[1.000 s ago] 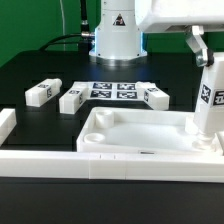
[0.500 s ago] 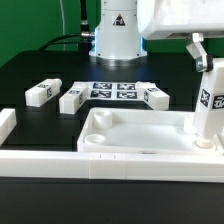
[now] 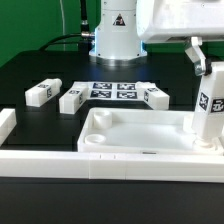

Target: Assemble desk

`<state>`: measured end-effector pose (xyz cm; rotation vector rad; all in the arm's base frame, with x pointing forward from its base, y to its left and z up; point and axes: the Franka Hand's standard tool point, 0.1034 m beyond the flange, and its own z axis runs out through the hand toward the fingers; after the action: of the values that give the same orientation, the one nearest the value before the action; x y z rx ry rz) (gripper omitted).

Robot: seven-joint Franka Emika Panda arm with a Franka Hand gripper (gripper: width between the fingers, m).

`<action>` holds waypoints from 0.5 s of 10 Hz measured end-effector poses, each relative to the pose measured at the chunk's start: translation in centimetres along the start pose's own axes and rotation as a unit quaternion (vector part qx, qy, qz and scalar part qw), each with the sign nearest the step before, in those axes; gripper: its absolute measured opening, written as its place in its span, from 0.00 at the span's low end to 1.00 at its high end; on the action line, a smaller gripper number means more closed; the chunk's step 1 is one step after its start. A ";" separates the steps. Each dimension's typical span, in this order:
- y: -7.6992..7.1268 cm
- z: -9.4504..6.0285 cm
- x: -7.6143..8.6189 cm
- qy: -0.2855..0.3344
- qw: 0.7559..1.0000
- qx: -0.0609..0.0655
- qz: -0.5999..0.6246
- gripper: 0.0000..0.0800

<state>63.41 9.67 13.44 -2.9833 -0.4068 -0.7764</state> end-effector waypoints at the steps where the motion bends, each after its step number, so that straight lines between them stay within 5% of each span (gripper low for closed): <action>1: 0.0 0.2 -0.2 -0.002 1.000 0.000 0.000 0.36; 5: -0.2 0.4 -0.2 0.017 1.000 -0.004 -0.002 0.36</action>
Offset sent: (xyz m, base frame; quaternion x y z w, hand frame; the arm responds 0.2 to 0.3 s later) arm -0.0061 0.0031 -0.0143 -0.0050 0.0108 0.0004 0.9999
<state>63.40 9.85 13.06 -2.9726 -0.4082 -0.8292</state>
